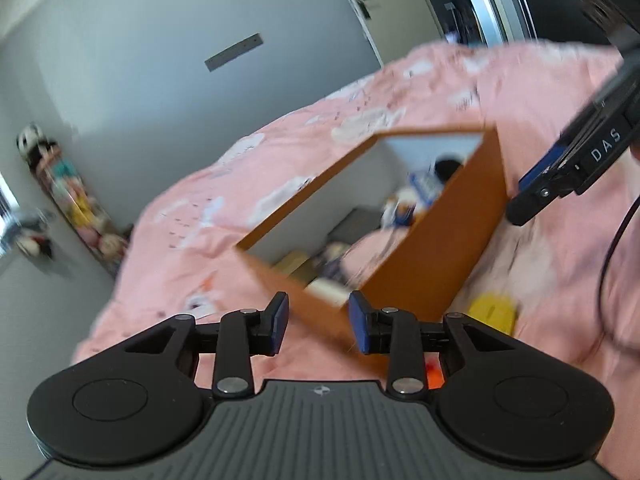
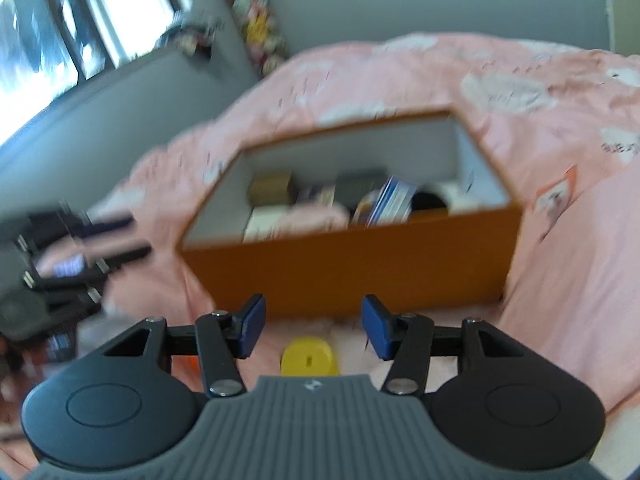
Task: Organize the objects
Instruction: 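Withdraw both tools from the orange box toward the tape measure and orange fruit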
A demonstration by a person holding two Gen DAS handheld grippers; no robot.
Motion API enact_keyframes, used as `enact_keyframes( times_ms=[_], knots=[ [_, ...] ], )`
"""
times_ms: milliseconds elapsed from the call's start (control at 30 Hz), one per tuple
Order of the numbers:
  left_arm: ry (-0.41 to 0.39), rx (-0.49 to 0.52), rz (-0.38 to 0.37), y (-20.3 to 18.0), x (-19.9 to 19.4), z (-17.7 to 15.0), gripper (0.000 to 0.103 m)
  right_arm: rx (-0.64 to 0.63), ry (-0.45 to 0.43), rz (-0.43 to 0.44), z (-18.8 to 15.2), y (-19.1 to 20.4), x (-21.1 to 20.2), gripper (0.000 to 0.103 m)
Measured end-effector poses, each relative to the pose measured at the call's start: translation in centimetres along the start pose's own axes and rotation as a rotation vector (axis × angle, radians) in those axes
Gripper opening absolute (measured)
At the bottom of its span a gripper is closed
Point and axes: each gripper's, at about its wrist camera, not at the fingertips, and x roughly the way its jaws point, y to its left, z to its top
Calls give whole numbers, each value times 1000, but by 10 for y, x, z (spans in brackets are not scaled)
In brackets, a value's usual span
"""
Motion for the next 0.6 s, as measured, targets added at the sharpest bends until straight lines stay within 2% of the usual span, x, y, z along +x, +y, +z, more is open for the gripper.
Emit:
enact_keyframes(
  times_ms=[100, 333, 467, 600],
  knots=[
    [15, 20, 48, 6, -3, -14, 41, -43, 68, 12, -9, 13, 19, 55],
    [56, -6, 138, 27, 6, -36, 41, -94, 120, 12, -17, 28, 37, 55],
    [9, -30, 216, 38, 0, -36, 41, -93, 133, -6, -19, 29, 41, 55],
    [-46, -68, 164, 38, -6, -24, 44, -96, 171, -56, -19, 31, 53, 57]
  ],
)
